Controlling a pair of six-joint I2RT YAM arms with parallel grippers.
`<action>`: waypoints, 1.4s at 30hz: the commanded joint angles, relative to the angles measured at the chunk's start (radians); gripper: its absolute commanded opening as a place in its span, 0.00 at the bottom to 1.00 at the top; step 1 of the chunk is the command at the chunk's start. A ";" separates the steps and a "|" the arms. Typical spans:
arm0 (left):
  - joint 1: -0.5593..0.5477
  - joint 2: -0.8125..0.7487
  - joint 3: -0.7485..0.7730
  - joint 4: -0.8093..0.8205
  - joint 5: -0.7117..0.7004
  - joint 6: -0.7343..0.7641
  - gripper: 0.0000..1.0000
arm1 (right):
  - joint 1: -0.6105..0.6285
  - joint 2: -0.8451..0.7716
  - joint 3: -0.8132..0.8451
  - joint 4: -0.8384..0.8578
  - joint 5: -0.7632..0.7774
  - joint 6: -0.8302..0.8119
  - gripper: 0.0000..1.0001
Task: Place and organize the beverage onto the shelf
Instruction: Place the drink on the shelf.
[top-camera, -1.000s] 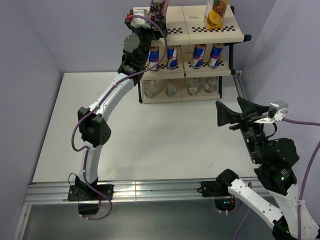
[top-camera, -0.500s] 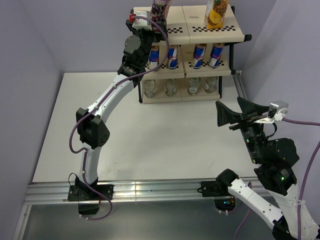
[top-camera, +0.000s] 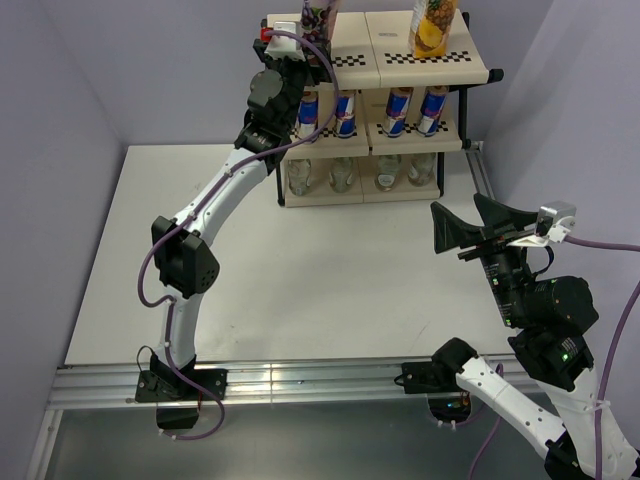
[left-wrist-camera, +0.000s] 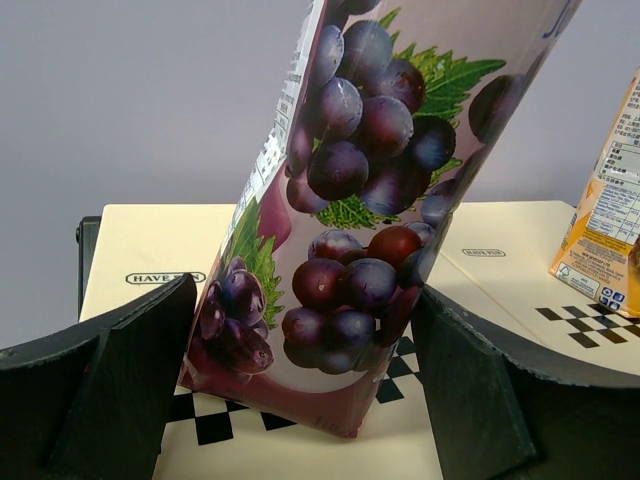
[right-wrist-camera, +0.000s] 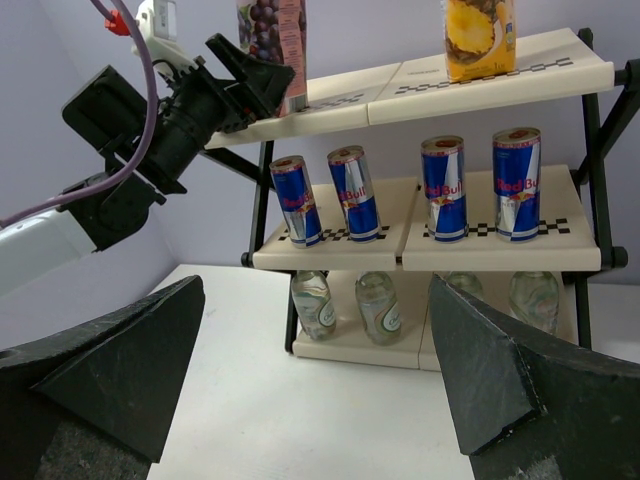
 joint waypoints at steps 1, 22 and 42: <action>0.009 0.049 -0.011 -0.137 -0.037 -0.016 0.90 | -0.003 -0.001 0.001 0.047 -0.007 -0.012 1.00; 0.009 0.030 -0.021 -0.130 -0.103 -0.006 0.99 | -0.003 -0.007 0.000 0.046 -0.014 -0.007 1.00; 0.009 -0.016 -0.064 -0.090 -0.134 0.013 1.00 | -0.003 -0.002 0.000 0.047 -0.024 -0.004 1.00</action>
